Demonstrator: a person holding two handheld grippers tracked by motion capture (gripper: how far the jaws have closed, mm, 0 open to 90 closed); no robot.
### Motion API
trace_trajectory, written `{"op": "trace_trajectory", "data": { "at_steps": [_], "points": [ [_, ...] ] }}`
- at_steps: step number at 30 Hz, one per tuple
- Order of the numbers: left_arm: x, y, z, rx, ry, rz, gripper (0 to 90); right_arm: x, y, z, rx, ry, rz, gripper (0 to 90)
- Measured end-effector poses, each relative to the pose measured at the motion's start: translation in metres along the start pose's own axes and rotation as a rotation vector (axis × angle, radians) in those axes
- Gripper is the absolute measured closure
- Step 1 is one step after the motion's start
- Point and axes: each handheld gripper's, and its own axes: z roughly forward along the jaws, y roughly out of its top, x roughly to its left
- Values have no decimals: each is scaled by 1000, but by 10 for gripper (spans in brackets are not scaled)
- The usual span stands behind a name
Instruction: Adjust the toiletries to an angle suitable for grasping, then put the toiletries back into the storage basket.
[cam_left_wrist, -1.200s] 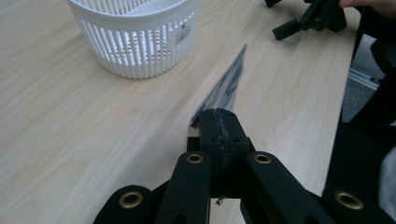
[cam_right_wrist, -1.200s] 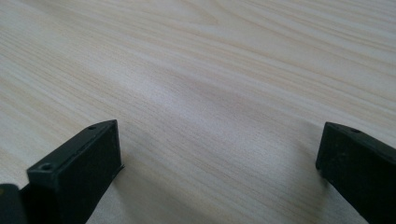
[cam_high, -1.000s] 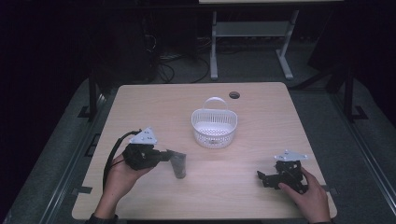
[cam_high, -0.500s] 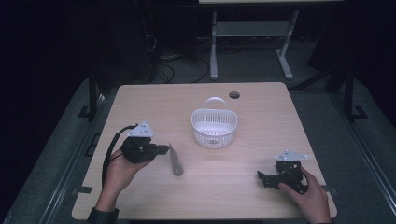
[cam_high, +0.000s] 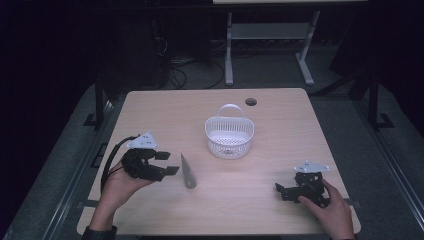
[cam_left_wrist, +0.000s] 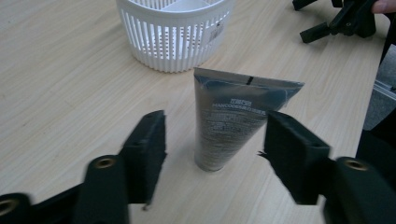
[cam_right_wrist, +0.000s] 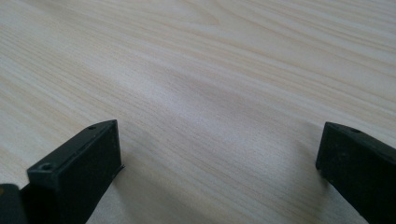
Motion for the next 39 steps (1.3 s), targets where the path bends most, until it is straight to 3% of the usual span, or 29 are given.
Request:
{"op": "trace_trajectory", "data": {
  "at_steps": [6,12,25,39],
  "points": [
    [-2,3,3,22,-12,18,185,0,0,0,0,0,0,0],
    [-7,11,1,26,-17,60,132,0,0,0,1,1,-2,0],
    [-14,33,7,71,-26,111,127,0,0,0,0,1,-1,0],
    [-16,51,29,171,-34,144,129,0,0,0,0,2,-1,0]
  ]
}}
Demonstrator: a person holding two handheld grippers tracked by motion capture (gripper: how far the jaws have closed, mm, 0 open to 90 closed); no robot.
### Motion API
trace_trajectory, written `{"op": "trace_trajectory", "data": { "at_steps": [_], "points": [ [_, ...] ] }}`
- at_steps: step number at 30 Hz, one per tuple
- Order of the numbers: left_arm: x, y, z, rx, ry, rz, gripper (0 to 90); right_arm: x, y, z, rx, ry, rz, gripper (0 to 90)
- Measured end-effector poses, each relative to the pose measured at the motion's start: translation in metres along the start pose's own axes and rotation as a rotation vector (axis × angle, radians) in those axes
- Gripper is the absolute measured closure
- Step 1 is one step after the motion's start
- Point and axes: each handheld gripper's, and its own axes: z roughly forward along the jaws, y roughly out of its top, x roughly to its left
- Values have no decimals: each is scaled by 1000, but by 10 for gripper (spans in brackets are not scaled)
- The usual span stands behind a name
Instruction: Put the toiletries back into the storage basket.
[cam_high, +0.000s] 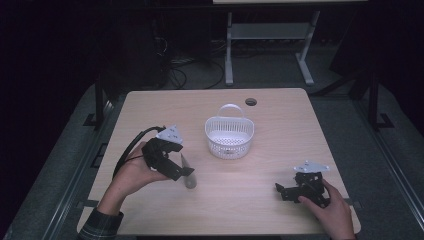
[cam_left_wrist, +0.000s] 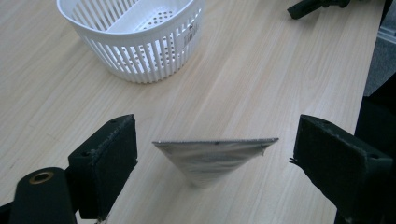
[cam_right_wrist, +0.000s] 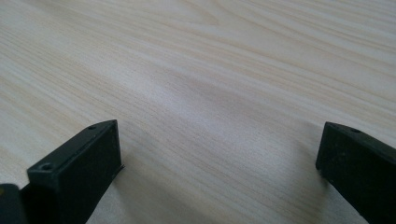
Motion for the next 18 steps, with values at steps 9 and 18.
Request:
{"op": "trace_trajectory", "data": {
  "at_steps": [9,18],
  "points": [
    [1,6,13,90,8,15,134,0,0,0,0,0,-1,0],
    [2,6,21,123,13,30,208,0,0,0,0,0,0,0]
  ]
}}
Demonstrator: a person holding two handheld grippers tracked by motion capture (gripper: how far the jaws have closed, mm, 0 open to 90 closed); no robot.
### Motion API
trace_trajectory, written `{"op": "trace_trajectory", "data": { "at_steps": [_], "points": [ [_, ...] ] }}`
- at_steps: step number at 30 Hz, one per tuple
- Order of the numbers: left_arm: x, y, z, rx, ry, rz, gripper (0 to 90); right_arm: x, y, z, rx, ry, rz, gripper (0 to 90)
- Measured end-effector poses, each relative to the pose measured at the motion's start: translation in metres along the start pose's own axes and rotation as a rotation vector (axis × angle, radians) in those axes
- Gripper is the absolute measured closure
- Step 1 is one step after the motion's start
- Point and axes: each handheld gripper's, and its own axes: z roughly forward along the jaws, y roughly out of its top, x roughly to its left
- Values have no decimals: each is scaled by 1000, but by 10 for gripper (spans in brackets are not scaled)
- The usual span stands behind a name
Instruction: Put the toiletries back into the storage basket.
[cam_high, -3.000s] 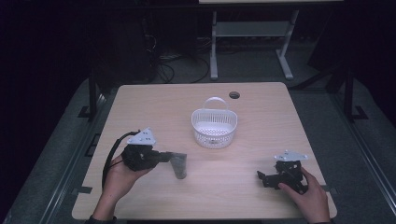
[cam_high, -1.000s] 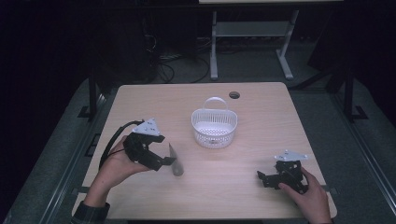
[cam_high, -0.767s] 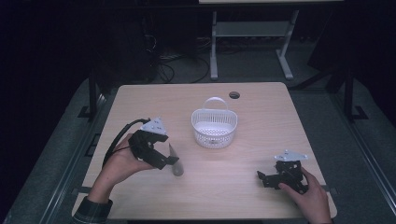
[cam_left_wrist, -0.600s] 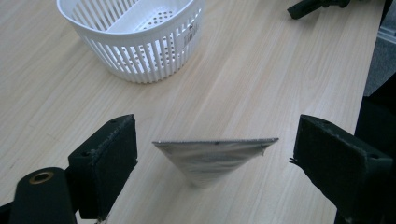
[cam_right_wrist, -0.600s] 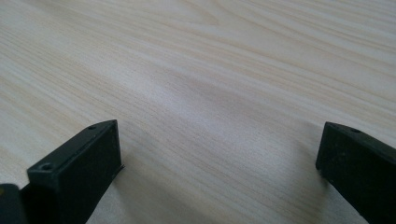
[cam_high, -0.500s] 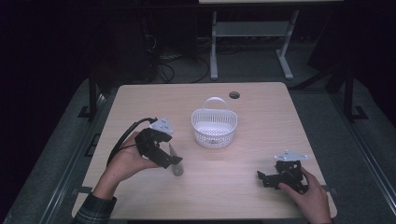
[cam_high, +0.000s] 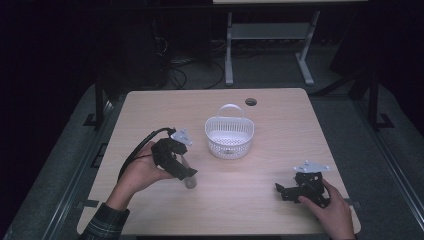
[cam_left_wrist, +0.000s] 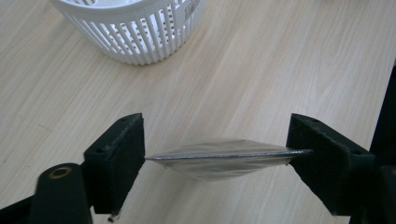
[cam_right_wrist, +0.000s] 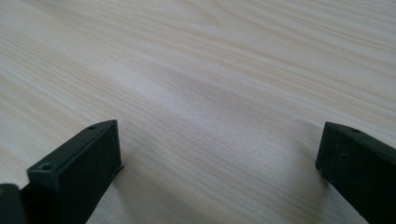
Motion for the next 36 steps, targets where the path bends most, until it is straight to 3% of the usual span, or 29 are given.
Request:
{"op": "trace_trajectory", "data": {
  "at_steps": [5,18,36],
  "points": [
    [-1,1,1,-2,-10,1,286,0,0,0,0,0,0,0],
    [-2,1,0,-11,9,-3,293,-1,0,0,1,6,-5,0],
    [7,5,-16,-74,14,-51,294,-1,0,0,0,5,-5,0]
  ]
}}
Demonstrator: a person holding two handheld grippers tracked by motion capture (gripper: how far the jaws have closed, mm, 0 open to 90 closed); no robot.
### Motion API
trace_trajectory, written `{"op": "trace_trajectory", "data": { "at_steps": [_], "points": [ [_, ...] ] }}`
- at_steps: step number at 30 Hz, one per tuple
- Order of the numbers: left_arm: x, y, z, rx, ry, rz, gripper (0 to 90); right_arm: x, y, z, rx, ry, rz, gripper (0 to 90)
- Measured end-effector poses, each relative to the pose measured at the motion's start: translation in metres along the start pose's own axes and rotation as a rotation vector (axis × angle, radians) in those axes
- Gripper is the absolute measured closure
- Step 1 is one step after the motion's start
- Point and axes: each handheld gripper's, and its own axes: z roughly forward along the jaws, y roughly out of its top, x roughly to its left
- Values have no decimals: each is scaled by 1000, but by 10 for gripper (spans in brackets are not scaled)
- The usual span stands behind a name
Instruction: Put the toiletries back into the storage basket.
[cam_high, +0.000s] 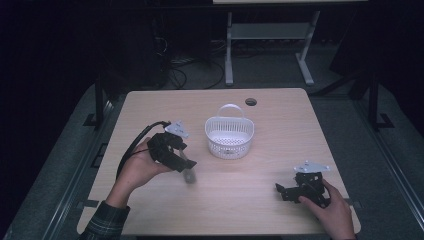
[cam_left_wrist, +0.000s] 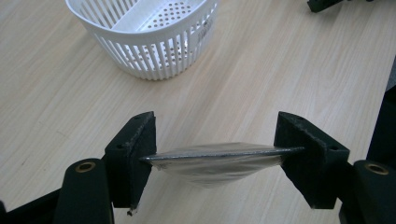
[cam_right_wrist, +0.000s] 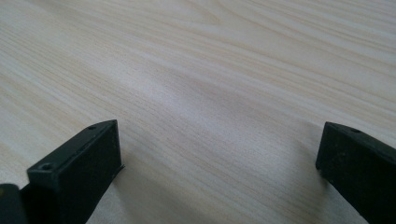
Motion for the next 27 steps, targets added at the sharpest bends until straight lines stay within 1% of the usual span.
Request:
{"op": "trace_trajectory", "data": {
  "at_steps": [4,13,16,17,23,27],
  "points": [
    [3,2,-3,-6,-2,-8,294,0,0,0,0,0,0,0],
    [11,8,-10,-29,15,-27,295,0,0,0,0,1,2,0],
    [13,10,-11,-34,17,-25,295,0,0,0,0,1,0,0],
    [14,11,-11,-41,16,-32,295,0,0,0,0,1,-1,0],
    [19,16,-13,-50,24,-36,295,0,0,0,0,1,0,0],
    [21,19,-14,-59,19,-41,295,0,0,0,0,1,0,0]
  ]
}}
